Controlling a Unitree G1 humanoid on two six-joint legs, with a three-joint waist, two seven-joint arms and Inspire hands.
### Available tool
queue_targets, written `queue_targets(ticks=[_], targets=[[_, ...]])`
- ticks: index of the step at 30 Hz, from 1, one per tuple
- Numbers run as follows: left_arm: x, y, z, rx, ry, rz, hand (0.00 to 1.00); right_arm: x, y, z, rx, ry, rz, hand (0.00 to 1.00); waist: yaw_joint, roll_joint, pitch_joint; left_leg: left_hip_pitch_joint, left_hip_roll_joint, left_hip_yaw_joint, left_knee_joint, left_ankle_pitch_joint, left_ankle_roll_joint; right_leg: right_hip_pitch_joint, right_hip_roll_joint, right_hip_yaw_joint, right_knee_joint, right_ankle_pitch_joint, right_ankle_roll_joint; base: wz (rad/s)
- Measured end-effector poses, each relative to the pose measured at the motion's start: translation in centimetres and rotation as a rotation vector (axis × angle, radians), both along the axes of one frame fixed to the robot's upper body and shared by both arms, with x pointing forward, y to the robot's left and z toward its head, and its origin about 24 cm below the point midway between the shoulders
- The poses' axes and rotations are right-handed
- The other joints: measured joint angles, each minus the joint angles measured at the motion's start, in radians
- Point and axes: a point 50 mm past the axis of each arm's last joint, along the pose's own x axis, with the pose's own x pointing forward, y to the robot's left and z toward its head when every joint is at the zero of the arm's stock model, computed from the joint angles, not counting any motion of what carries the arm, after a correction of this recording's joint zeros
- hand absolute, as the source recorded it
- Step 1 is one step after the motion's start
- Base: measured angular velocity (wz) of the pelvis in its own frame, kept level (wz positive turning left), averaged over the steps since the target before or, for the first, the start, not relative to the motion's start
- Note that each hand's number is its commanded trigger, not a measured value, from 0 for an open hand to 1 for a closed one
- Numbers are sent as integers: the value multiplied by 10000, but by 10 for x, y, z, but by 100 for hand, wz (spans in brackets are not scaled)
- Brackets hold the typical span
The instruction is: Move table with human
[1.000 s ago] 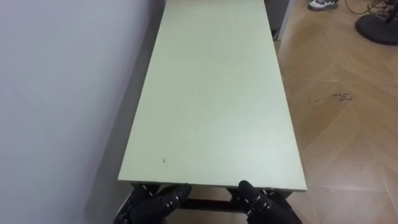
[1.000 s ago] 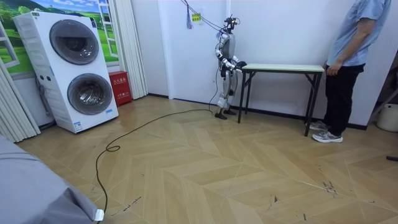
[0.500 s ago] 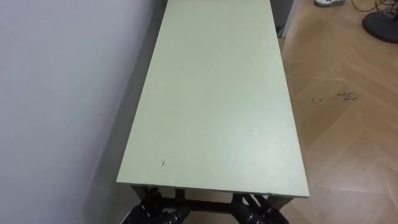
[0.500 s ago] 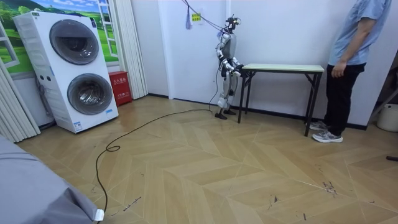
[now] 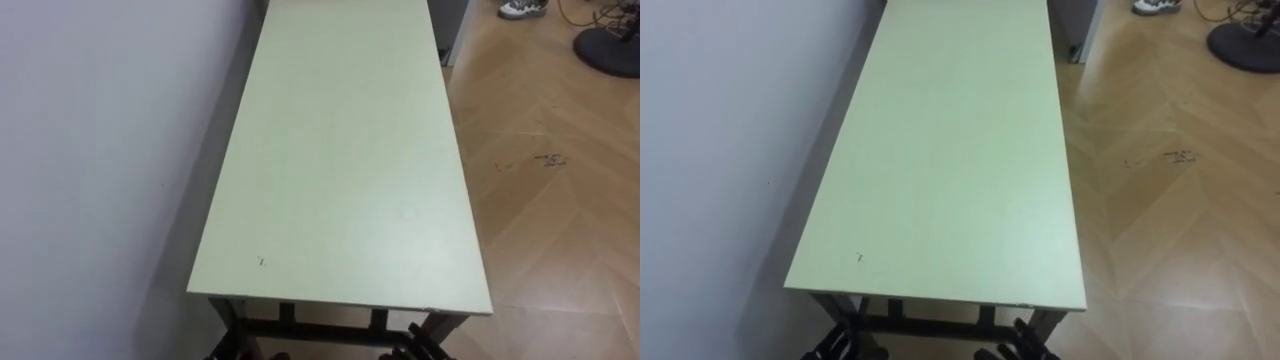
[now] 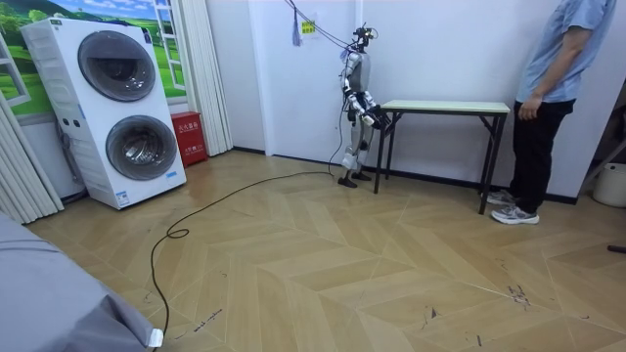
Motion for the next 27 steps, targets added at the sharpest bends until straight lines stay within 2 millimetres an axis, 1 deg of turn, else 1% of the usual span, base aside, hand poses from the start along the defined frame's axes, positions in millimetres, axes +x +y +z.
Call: queue_targets(ticks=[2, 5, 6, 7, 12, 14, 15, 16, 17, 18, 21, 24, 27], targets=[[-2, 3, -2, 96, 168, 112, 0, -6, -3, -4, -206, 394, -123, 0, 6, 6, -9, -4, -15, -2, -2, 1, 0, -3, -10, -6, -23, -4, 5, 0], [-9, 8, -7, 267, 565, 337, 0, -20, -11, -12, -558, 1187, -488, 0, -4, 37, -33, 54, -114, -24, -7, 3, 5, 91, -30, -21, -131, -9, 20, 1], [-14, 10, -9, 381, 805, 468, 0, -27, -13, -15, -694, 1535, -610, 0, -5, 37, -73, 92, -129, -25, -15, 3, 5, 135, -31, -14, -166, -4, 30, 5], [-17, 11, -9, 424, 909, 539, 0, -29, -14, -16, -741, 1681, -652, 0, -8, 25, -83, 106, -133, -25, -22, 3, 5, 138, -33, -8, -166, -6, 33, 0], [-40, 20, -15, 791, 1818, 1157, 0, -44, -20, -22, -1138, 2440, -869, 0, -24, -29, -61, 205, -142, -18, -136, 3, 4, 179, -38, 7, -184, -11, 39, 0], [-45, 24, -17, 1031, 2101, 1245, 0, -47, -24, -23, -1303, 2628, -1092, 0, 16, -44, -59, 210, -145, -18, -141, 3, 4, 182, -41, 16, -185, -20, 46, 0], [-49, 27, -19, 1190, 2307, 1349, 0, -48, -26, -25, -1399, 2828, -1179, 0, 17, -11, -32, 223, -142, -14, -142, 3, 4, 183, -45, 24, -189, -22, 47, 0], [-51, 28, -19, 1290, 2441, 1412, 0, -49, -27, -26, -1454, 2956, -1216, 0, 13, -3, -25, 230, -141, -6, -142, 3, 4, 185, -49, 25, -189, -22, 48, 0], [-56, 31, -22, 1494, 2760, 1481, 0, -53, -30, -28, -1603, 3240, -1322, 0, -2, -29, -33, 263, -140, -8, -153, 2, 4, 235, -51, 25, -216, -25, 54, 0], [-63, 34, -24, 1688, 3151, 1586, 0, -57, -34, -29, -1854, 3547, -1341, 0, -24, 0, -12, 337, -143, -12, -174, 0, 7, 313, -58, 53, -246, -35, 70, 0], [-79, 42, -27, 2332, 4020, 1774, 0, -68, -39, -33, -2485, 4444, -1120, 0, -26, -27, -3, 386, -160, -26, -205, -8, 15, 379, -66, 29, -359, -47, 84, 0], [-92, 45, -30, 2803, 4757, 1590, 0, -79, -40, -36, -2722, 5177, -1169, 0, -23, -48, -4, 496, -165, -40, -261, -8, 16, 480, -71, 12, -359, -46, 84, 2], [-100, 44, -33, 3186, 5473, 1424, 0, -79, -39, -37, -2840, 5383, -1335, 0, -9, -56, -6, 655, -175, -16, -338, -9, 15, 610, -74, 32, -376, -49, 86, -2]])
